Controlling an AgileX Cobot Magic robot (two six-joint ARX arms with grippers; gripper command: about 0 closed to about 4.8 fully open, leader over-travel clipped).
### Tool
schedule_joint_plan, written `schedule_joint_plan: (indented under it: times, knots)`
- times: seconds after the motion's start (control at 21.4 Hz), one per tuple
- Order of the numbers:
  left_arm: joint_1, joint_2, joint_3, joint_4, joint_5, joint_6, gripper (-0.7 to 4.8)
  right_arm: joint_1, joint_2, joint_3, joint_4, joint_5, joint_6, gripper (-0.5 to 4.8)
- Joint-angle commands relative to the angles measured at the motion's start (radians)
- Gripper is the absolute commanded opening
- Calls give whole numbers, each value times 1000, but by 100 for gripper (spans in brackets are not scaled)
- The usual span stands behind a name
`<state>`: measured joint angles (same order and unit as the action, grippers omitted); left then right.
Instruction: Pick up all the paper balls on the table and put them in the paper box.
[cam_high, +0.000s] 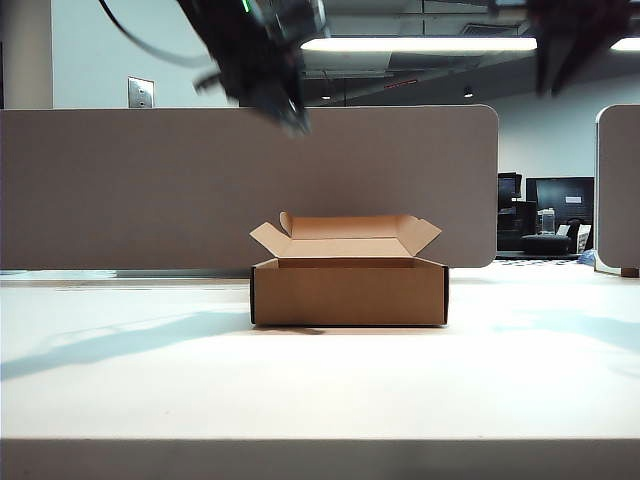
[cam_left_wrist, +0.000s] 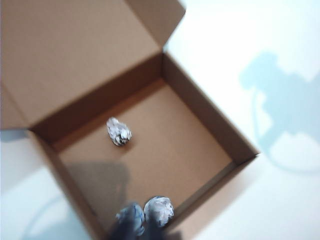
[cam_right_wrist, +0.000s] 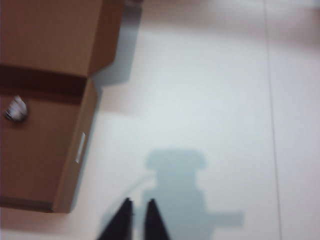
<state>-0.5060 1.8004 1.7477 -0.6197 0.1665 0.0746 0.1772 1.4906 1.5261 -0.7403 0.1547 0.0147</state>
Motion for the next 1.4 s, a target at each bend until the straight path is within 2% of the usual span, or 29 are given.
schedule_joint_plan:
  times: [0.05, 0.19, 0.33, 0.47, 0.56, 0.65, 0.75, 0.84, 0.98, 1.12, 1.21, 1.26, 1.4]
  knots:
    - [2, -127, -5, -116, 7, 3, -6, 0, -102, 3, 8, -31, 3, 7]
    - [-5, -296, -105, -149, 6, -2, -6, 1, -242, -32, 12, -86, 4, 8]
    - [-5, -578, -295, -127, -13, -16, -6, 2, -448, -124, 33, -85, 19, 8]
    - [-5, -758, -402, -117, -18, -39, -6, 2, -583, -196, 42, -86, 19, 8]
    - [-5, -872, -463, -117, -61, -47, -6, 2, -671, -247, 39, -89, 19, 8]
    - [-5, -1076, -574, -127, -135, -52, -6, 2, -840, -356, 33, -117, 19, 8]
    - [-5, -1181, -637, -128, -145, -82, -6, 2, -943, -432, 66, -155, 19, 8]
    - [-5, -1326, -734, -116, -153, -90, -6, 2, -1106, -562, 174, -164, 42, 8]
    - [-5, -1498, -919, 32, -251, -83, -6, 1, -1276, -758, 378, -173, 40, 8]
    - [-5, -1528, -1049, 98, -267, -103, -6, 2, -1329, -856, 362, -174, 42, 8]
    - [-5, -1521, -1149, 187, -319, -111, -6, 2, -1325, -916, 357, -172, 35, 8]
    - [-4, -1526, -1234, 304, -349, -108, -6, 2, -1319, -961, 362, -171, 10, 2]
    - [-4, -1527, -1423, 569, -320, -109, -6, 2, -1320, -1079, 408, -167, 3, -6]
